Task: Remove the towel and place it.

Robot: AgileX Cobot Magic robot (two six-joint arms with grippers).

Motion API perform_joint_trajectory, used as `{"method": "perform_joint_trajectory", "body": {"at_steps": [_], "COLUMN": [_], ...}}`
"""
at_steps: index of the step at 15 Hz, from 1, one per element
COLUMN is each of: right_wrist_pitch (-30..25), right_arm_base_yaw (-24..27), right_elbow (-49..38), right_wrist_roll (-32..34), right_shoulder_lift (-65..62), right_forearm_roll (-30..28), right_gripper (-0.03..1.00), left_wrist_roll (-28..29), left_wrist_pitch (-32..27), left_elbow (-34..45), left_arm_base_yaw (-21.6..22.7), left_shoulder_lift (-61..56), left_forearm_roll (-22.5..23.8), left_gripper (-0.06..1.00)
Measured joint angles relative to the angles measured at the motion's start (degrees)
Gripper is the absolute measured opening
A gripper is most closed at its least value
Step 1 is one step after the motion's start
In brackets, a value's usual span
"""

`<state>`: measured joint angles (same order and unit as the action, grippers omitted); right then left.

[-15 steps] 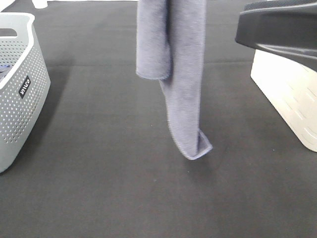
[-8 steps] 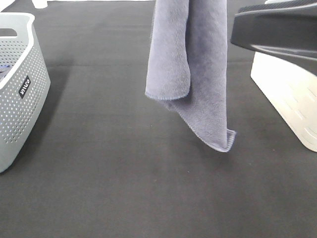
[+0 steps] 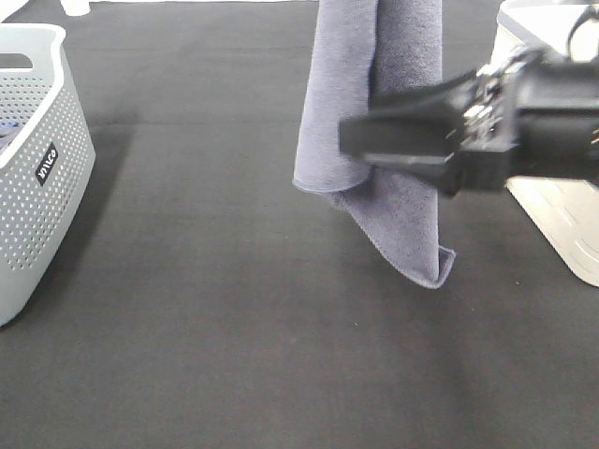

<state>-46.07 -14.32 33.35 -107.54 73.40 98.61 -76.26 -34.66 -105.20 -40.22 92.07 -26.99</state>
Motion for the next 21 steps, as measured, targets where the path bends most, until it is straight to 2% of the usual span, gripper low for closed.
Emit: {"method": "perform_joint_trajectory", "body": {"at_steps": [2, 7, 9, 12, 13, 18, 21], "right_wrist_pitch": [1.4, -1.6, -4.3, -9.3, -10.6, -11.1, -11.3], "right_arm_base_yaw": [-0.5, -0.7, -0.7, -0.7, -0.7, -0.7, -0.7], "right_elbow": [1.0, 6.9, 6.9, 6.9, 7.2, 7.2, 7.2], "right_wrist_roll": [-1.8, -3.5, -1.3, 3.4, 6.8, 16.8, 20.4], "right_shoulder_lift": [3.0, 11.7, 12.5, 12.5, 11.7, 3.6, 3.0], "right_forearm_roll": [0.3, 1.1, 0.6, -3.7, -7.7, -18.2, -22.3], "right_gripper": [0.62, 0.61, 0.54, 0.38, 0.35, 0.33, 0.29], "left_wrist_roll": [0.0, 0.0, 0.0, -0.3, -0.4, -0.4, -0.4], "left_wrist_pitch": [-0.3, -1.5, -1.5, -1.5, -1.5, -1.5, -1.5], "left_elbow": [0.0, 0.0, 0.0, 0.0, 0.0, 0.0, 0.0], "left_arm_base_yaw": [0.0, 0.0, 0.0, 0.1, 0.5, 2.8, 2.8], "left_shoulder_lift": [0.0, 0.0, 0.0, 0.0, 0.0, 0.0, 0.0], "left_forearm_roll": [-0.1, -0.5, -0.5, -0.2, 0.3, 0.6, 0.6], "left_gripper": [0.00, 0.00, 0.00, 0.00, 0.00, 0.00, 0.00]}}
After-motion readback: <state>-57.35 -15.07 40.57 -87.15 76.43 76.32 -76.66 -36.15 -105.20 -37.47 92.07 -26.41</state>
